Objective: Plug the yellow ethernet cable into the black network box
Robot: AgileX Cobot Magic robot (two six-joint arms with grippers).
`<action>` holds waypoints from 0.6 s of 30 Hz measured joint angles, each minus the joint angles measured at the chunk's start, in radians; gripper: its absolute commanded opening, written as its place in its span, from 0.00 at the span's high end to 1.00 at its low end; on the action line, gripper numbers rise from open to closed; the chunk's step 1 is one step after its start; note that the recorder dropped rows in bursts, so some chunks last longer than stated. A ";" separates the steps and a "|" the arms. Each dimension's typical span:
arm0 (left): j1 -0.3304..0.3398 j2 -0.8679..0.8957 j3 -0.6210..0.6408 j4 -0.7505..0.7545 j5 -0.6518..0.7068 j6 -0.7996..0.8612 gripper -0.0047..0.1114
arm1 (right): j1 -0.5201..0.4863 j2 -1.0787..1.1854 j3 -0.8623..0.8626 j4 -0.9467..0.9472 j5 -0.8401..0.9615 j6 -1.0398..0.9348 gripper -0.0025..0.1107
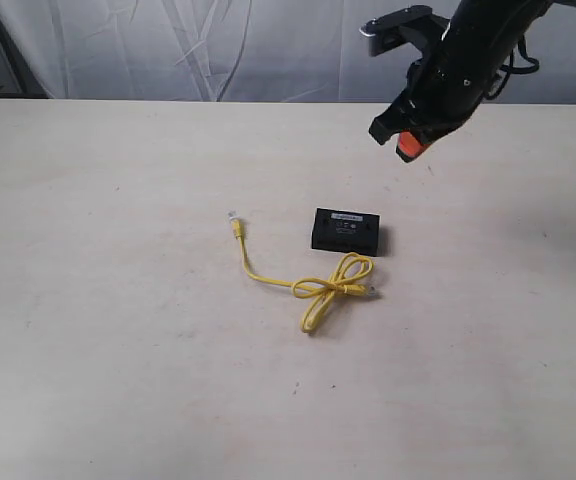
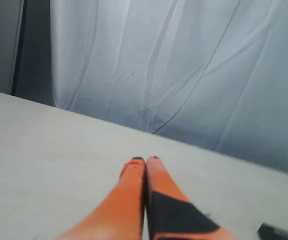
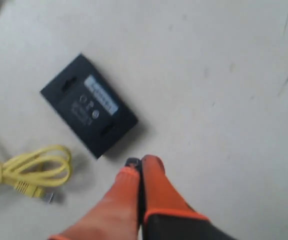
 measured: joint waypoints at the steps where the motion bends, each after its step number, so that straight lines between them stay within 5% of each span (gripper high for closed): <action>1: 0.000 0.000 0.000 -0.034 -0.031 -0.003 0.96 | 0.000 0.006 0.000 0.005 -0.048 -0.009 0.99; 5: 0.000 0.000 0.000 -0.118 -0.188 -0.007 0.96 | 0.000 0.082 -0.042 0.017 -0.145 -0.051 0.99; 11: 0.000 -0.001 0.000 -0.176 -0.345 -0.028 0.96 | 0.000 0.261 -0.213 0.069 -0.008 -0.114 0.99; 18: 0.000 0.020 -0.070 -0.183 -0.383 -0.015 0.96 | 0.000 0.347 -0.274 0.133 -0.003 -0.168 0.99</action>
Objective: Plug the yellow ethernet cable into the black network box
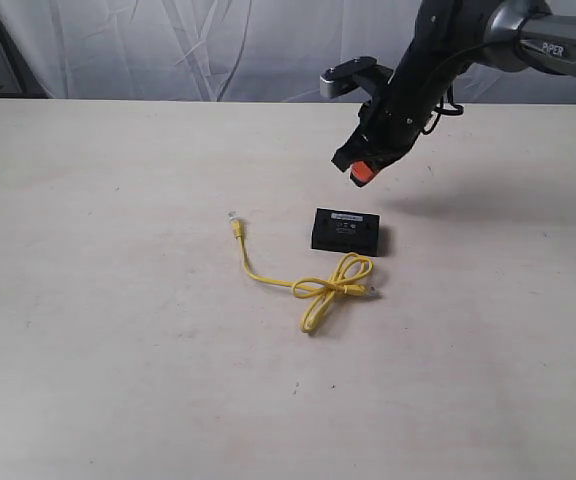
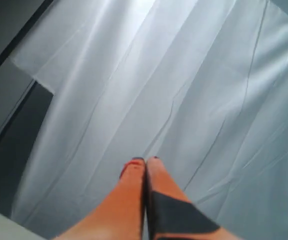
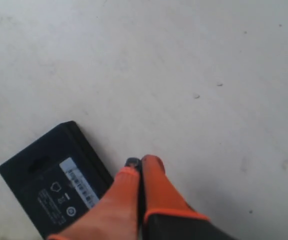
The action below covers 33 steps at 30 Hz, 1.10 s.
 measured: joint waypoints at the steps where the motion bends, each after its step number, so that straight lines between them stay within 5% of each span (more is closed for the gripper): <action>1: 0.000 0.026 -0.031 0.000 0.002 0.031 0.96 | 0.000 0.000 -0.002 0.001 0.000 -0.005 0.99; 21: 0.000 1.009 -0.614 0.258 0.751 0.236 0.96 | 0.000 0.082 0.001 0.073 0.004 -0.170 0.99; 28: -0.003 1.296 -0.747 -0.047 0.962 0.586 0.96 | 0.000 0.102 0.001 0.077 0.019 -0.178 0.99; 33: -0.104 1.460 -0.838 -0.077 0.996 0.632 0.96 | 0.000 0.102 0.001 0.077 0.052 -0.178 0.99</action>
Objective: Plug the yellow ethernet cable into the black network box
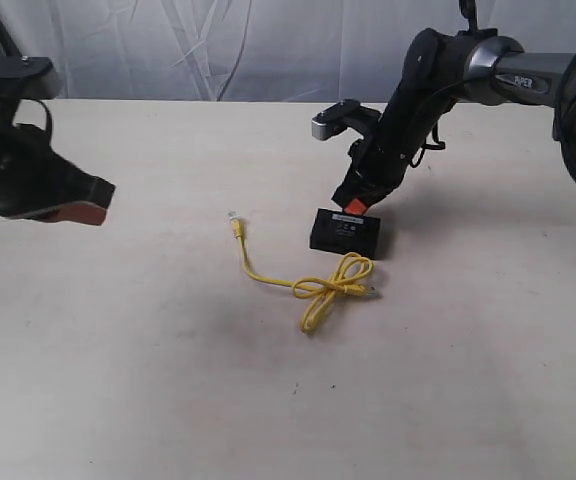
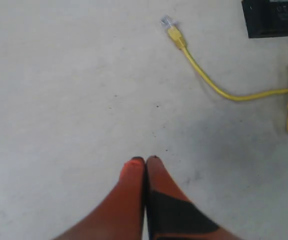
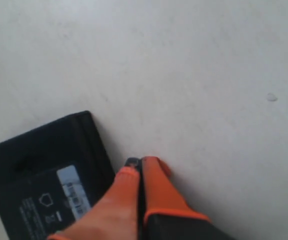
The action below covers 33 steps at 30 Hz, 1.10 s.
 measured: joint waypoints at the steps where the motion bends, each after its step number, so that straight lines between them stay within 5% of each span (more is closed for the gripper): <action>1: -0.013 0.028 -0.012 0.000 0.008 0.000 0.96 | 0.000 0.000 0.000 0.000 0.008 0.000 0.99; 5: -0.079 0.176 -0.118 -0.002 0.024 0.000 0.85 | 0.000 0.000 0.000 -0.002 0.028 -0.002 0.99; 9: -0.100 0.294 -0.229 -0.047 0.024 -0.002 0.46 | 0.000 0.000 0.000 -0.006 0.029 0.000 0.99; 11: -0.102 0.361 -0.294 -0.099 0.040 -0.002 0.38 | 0.000 0.000 0.000 -0.006 0.029 0.003 0.99; 17: -0.103 0.437 -0.377 -0.220 0.112 0.015 0.37 | 0.000 0.000 0.000 -0.008 0.036 0.004 0.99; 20: -0.106 0.451 -0.384 -0.261 0.089 0.076 0.46 | 0.000 0.000 0.000 -0.010 0.046 0.004 0.99; 26: -0.203 0.456 -0.401 0.078 -0.042 -0.195 0.42 | 0.000 0.000 0.000 -0.010 0.049 0.004 0.99; 33: -0.319 0.552 -0.549 0.349 0.012 -0.511 0.38 | 0.000 0.000 0.000 -0.010 0.049 0.004 0.99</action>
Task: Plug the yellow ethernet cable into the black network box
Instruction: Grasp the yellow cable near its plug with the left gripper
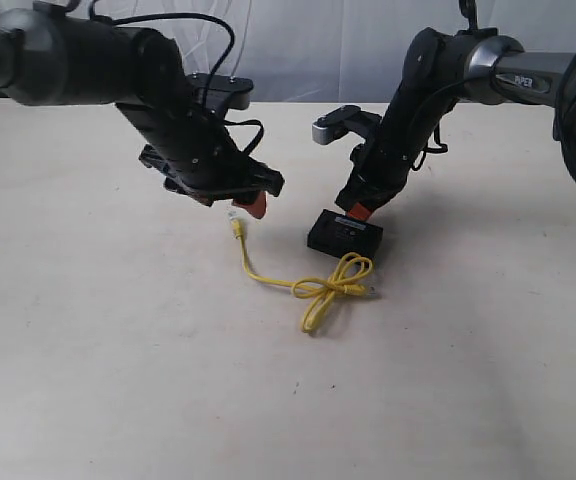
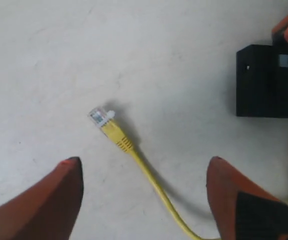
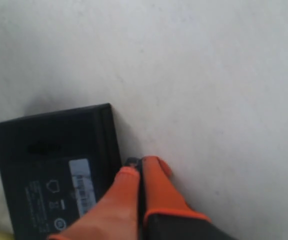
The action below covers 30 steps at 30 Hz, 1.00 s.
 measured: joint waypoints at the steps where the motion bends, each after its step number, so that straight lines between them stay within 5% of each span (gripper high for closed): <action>1: -0.002 0.023 -0.025 0.015 0.020 -0.027 0.38 | 0.000 0.000 0.000 0.000 0.002 0.000 0.99; 15: -0.002 0.156 -0.121 0.126 0.090 -0.245 0.39 | 0.000 0.000 0.000 0.000 0.002 0.000 0.99; 30: -0.008 0.186 -0.121 0.152 0.033 -0.280 0.39 | 0.000 0.000 0.000 0.000 0.002 0.000 0.99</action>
